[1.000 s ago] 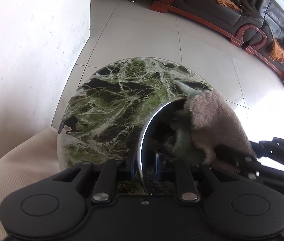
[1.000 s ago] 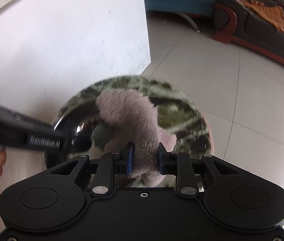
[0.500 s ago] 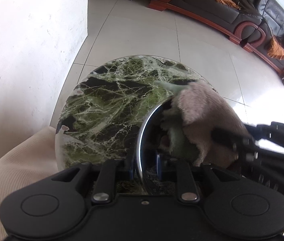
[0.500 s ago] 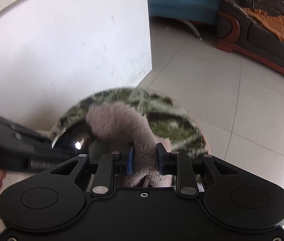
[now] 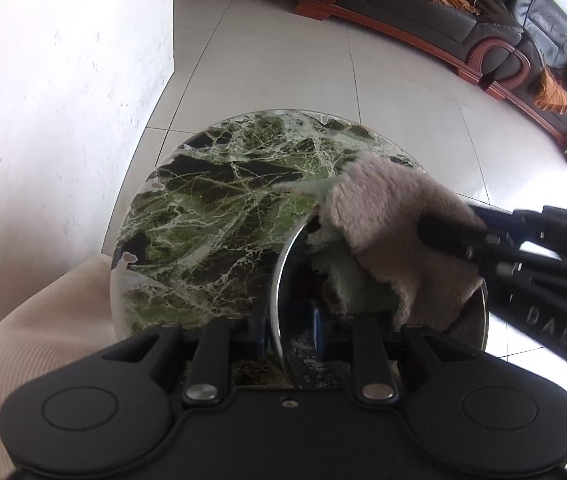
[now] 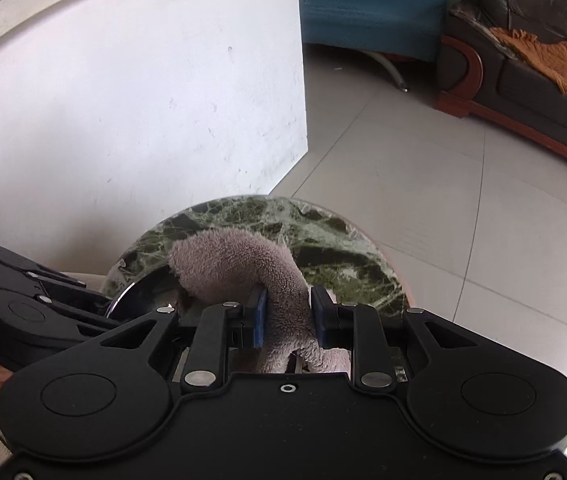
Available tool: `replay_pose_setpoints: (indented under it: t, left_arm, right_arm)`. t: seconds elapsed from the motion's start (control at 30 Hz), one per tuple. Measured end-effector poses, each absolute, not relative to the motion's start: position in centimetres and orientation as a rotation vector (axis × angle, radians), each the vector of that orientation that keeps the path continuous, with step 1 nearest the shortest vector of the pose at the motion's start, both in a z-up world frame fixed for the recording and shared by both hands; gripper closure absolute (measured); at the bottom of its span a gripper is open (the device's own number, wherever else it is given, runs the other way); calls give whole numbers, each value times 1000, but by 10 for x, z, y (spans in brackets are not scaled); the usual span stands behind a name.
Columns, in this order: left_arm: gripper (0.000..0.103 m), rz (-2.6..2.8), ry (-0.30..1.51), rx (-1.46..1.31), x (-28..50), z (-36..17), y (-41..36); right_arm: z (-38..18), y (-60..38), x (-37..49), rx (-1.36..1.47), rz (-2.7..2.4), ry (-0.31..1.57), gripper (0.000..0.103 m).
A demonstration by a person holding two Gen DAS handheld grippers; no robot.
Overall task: Clean bowl
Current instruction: 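Rub the towel around the inner wall near the left gripper, right gripper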
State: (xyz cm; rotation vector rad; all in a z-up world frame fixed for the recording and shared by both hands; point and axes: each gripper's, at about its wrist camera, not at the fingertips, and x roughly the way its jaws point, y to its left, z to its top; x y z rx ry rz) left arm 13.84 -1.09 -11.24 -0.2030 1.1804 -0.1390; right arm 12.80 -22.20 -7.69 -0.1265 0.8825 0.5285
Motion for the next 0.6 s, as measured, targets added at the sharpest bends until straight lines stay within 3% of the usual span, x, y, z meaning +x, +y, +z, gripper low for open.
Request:
replay_pose_setpoints:
  t: [0.2,0.43,0.6]
  left_arm:
    - [83,-138,1177,-204,138,-113,-11]
    - [84,-149,1170,-213,136,-111,-7]
    - [84,-184,1088,-167,141,-90,-4]
  right_arm:
    - [-90,-240,98,-74,508,945,80]
    - [-73,-239,103,-80,510,895,78]
    - [-80,-233,107,-131,526,900,78]
